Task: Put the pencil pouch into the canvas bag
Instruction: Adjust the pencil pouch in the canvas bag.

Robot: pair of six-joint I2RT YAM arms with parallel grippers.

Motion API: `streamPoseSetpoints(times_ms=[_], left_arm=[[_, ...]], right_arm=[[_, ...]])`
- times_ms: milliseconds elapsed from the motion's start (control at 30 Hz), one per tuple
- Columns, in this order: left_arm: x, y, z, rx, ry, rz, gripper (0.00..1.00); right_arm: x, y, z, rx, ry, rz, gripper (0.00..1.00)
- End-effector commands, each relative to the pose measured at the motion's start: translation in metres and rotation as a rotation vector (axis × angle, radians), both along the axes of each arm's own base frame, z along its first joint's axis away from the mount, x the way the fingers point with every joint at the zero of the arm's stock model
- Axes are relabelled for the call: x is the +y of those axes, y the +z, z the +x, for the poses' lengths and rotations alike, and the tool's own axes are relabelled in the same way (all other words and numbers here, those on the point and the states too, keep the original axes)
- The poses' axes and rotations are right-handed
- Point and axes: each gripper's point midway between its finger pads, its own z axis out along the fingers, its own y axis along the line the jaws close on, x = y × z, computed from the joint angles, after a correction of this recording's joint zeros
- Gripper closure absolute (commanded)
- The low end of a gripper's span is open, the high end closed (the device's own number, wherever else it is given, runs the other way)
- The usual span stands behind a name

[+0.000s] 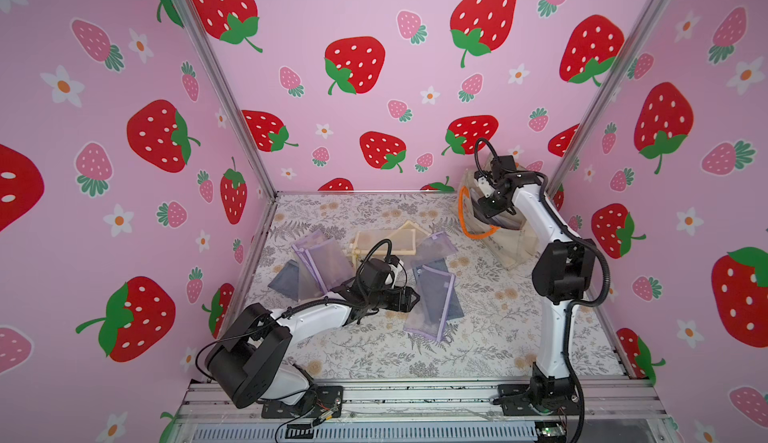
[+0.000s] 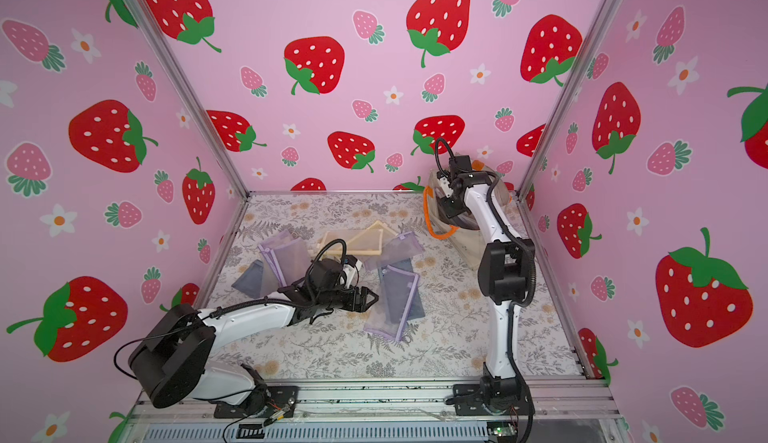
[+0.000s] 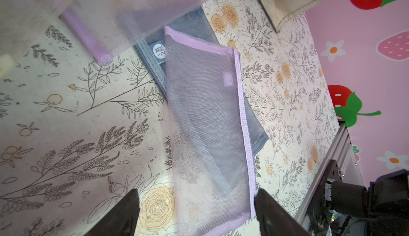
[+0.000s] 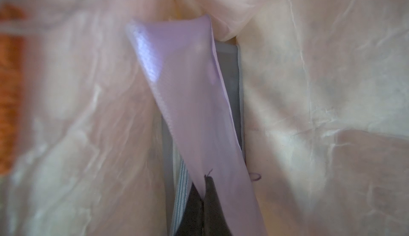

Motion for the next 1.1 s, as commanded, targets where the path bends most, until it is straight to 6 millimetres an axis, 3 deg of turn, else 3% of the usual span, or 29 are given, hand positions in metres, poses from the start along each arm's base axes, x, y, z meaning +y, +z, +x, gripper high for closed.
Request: streamPoseSetpoints(times_ms=[0, 67, 167, 367, 433, 533, 667, 800, 967, 1067], left_arm=[[0.001, -0.005, 0.001, 0.006, -0.006, 0.005, 0.16], [-0.001, -0.004, 0.001, 0.008, -0.006, -0.001, 0.16], [0.000, 0.001, 0.001, 0.007, -0.004, -0.005, 0.17], [0.008, 0.006, -0.003, 0.002, 0.016, 0.018, 0.17], [0.011, 0.006, -0.004, 0.003, 0.024, 0.024, 0.17], [0.014, 0.006, -0.005, 0.010, 0.033, 0.036, 0.17], [0.017, 0.003, -0.008, 0.026, 0.039, 0.049, 0.17], [0.017, 0.001, -0.009, 0.037, 0.038, 0.052, 0.16], [0.012, -0.003, -0.009, 0.051, 0.022, 0.036, 0.18], [0.005, -0.011, -0.007, 0.077, 0.013, 0.023, 0.19]], right_arm=[[-0.012, -0.004, -0.006, 0.035, -0.021, -0.080, 1.00], [-0.006, -0.005, -0.006, 0.039, -0.016, -0.051, 1.00], [0.004, 0.009, -0.009, 0.006, -0.014, 0.027, 0.86], [0.006, 0.072, -0.030, -0.144, -0.017, 0.107, 0.50], [0.004, 0.095, -0.042, -0.196, -0.018, 0.118, 0.39], [0.001, 0.129, -0.069, -0.275, -0.020, 0.137, 0.35], [0.015, 0.145, -0.119, -0.330, 0.012, 0.251, 0.33], [0.046, 0.119, -0.178, -0.258, 0.078, 0.402, 0.33], [0.095, 0.038, -0.253, -0.020, 0.148, 0.585, 0.32], [0.108, -0.015, -0.276, 0.086, 0.119, 0.640, 0.32]])
